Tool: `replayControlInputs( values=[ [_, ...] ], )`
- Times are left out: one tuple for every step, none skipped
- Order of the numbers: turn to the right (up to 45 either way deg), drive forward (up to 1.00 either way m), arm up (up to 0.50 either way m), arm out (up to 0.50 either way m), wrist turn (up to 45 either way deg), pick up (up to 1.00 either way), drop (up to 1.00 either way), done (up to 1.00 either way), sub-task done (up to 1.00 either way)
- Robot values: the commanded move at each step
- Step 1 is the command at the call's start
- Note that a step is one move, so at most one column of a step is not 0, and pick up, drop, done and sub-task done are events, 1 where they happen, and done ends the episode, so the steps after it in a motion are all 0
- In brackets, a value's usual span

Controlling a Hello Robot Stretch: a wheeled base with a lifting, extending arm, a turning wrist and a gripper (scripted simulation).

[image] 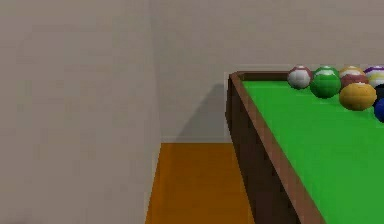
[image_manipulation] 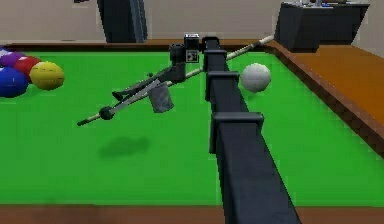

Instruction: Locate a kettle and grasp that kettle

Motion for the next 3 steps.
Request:
replayControlInputs(
  values=[
    [0.0,0.00,0.00,0.00,45.0,0.00,0.00,0.00,0.00],
    [0.0,0.00,0.00,0.00,18.0,0.00,0.00,0.00,0.00],
    [0.0,0.00,0.00,0.00,0.0,1.00,0.00,0.00,0.00]
  ],
)
